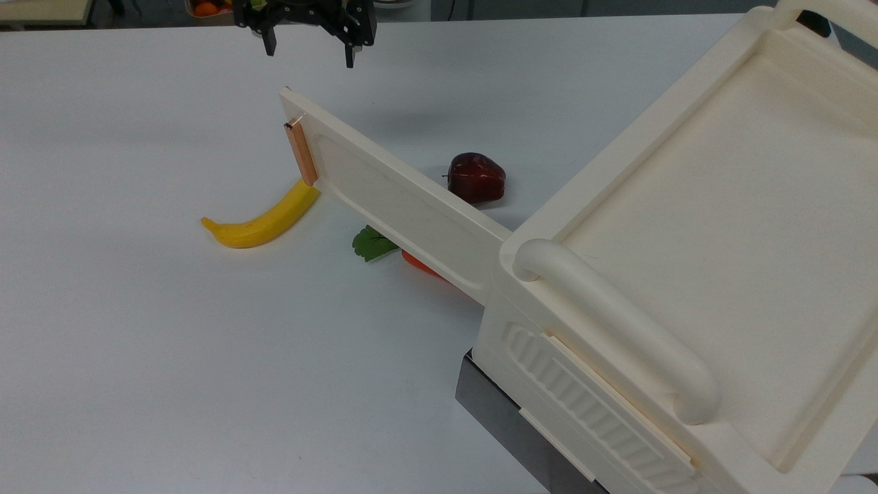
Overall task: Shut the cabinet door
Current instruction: 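Move the gripper down toward the outer edge of the open cream door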
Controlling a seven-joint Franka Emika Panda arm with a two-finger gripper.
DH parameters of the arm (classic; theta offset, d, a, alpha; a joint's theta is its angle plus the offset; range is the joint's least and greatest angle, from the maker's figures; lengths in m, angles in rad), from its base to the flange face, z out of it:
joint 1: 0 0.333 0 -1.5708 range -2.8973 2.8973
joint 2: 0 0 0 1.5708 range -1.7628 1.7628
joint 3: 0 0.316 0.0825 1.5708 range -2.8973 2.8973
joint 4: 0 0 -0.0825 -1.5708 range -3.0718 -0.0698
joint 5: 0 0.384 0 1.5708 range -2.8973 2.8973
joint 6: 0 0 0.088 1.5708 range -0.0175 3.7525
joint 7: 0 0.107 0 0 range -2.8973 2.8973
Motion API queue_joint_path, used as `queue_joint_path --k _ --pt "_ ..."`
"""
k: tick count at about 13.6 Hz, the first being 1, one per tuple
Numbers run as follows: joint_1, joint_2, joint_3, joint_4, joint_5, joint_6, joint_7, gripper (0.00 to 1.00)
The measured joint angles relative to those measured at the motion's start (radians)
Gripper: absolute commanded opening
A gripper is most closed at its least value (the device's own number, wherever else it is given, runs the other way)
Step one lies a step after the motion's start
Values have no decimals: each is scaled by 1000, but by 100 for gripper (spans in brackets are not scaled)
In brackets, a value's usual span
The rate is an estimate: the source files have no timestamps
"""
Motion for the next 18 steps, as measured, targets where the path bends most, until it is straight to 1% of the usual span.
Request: queue_joint_path --k 4,5,6,7,8,9,16,18 --pt "-7 0 0 1 0 0 0 100" --pt "-7 0 0 1 0 0 0 92" --pt "-7 0 0 1 0 0 0 69" --pt "-7 0 0 1 0 0 0 34" --pt "-8 0 -1 1 0 0 0 11" --pt "-11 0 -1 2 0 0 0 0" --pt "-15 0 -2 5 0 0 0 0" --pt "-15 0 -2 22 0 0 0 0"
